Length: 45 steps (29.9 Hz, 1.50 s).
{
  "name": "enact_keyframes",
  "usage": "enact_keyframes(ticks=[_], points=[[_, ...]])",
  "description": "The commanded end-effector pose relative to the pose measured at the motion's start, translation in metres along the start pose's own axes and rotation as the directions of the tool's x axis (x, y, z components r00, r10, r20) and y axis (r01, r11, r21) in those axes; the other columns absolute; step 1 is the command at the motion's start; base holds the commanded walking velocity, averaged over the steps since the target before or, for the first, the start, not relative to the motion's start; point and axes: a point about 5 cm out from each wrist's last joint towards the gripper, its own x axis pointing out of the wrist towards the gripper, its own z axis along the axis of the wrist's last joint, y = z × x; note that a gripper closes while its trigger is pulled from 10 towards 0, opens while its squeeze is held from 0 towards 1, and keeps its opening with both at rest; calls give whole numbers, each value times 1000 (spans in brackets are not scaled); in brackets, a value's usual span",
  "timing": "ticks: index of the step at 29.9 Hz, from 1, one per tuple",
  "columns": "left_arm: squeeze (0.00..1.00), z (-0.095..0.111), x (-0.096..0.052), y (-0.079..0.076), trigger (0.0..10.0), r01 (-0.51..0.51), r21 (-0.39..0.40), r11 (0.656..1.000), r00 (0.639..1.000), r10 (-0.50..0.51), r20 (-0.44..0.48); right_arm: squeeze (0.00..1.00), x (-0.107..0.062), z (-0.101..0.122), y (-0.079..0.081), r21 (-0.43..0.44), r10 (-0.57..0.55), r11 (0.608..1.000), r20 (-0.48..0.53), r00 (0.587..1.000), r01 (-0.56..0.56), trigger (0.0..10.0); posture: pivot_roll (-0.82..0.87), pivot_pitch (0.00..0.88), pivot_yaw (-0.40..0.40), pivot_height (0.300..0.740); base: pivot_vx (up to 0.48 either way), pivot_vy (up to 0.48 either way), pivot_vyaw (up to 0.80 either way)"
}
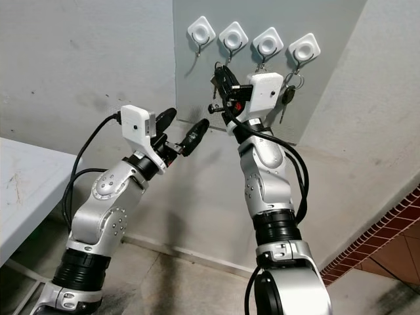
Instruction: Hang keys on a hook
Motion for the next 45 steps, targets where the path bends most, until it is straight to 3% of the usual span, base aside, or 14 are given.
enact_keyframes(ticks=[1, 13, 25, 45], points=[[0, 4, 1, -3, 10000, 18, 15, 1000, 1000, -18, 6, 0, 6, 8, 1, 12, 5, 1000, 36, 999, -6, 10000, -27, 0, -37, 740, 0, 0, 0], [0, 5, 0, -3, 10000, 13, 12, 1000, 1000, -13, 5, 0, 14, 13, -4, 122, -35, 992, 65, 997, 27, 10000, -24, 0, -39, 740, 0, 0, 0], [0, 6, 1, -4, 10000, 5, -1, 1000, 1000, -5, 11, 0, 14, 8, -7, 278, -62, 960, 63, 996, 42, 10000, -23, 0, -42, 740, 0, 0, 0], [0, 7, 0, -3, 10000, -2, -24, 1000, 1000, 3, 9, 0, 3, -5, -6, 362, -83, 930, 39, 996, 63, 10000, -22, 6, -37, 740, 0, 0, 0]])
